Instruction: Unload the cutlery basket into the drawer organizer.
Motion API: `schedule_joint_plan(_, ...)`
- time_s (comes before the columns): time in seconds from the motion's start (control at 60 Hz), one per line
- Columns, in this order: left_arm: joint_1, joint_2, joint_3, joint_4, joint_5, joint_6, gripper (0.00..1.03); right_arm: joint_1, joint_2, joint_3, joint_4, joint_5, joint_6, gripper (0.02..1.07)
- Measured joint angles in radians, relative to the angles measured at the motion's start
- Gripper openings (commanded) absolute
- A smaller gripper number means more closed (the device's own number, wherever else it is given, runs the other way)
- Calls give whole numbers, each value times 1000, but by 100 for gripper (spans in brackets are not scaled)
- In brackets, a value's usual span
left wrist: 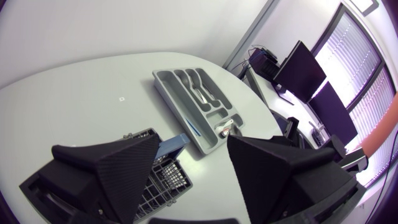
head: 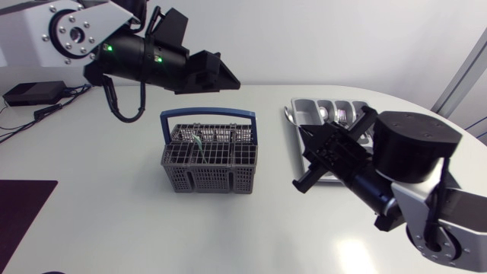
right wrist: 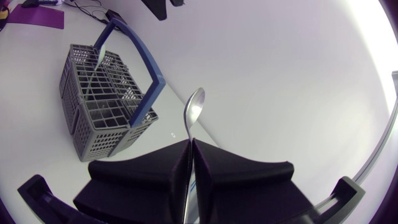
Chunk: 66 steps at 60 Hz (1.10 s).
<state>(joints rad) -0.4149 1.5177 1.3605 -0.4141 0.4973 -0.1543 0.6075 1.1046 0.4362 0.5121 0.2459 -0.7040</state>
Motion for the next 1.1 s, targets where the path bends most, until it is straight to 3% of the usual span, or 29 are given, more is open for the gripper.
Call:
schedule_joint_plan(0.267, 56, -29, -18, -41, 0, 121, 79, -192, -166, -76, -81, -221, -19, 14)
schedule_joint_plan(0.583, 78, -60, -36, -144, -1, 259, 79, -307, -307, -193, -127, -342, -164, 14)
schedule_joint_plan(0.9, 94, -73, -36, -264, -8, 396, 79, -604, -338, -255, -149, -647, -389, 14)
schedule_joint_plan(1.1, 100, -73, -36, -327, -8, 462, 80, -800, -214, -256, -103, -830, -553, 14)
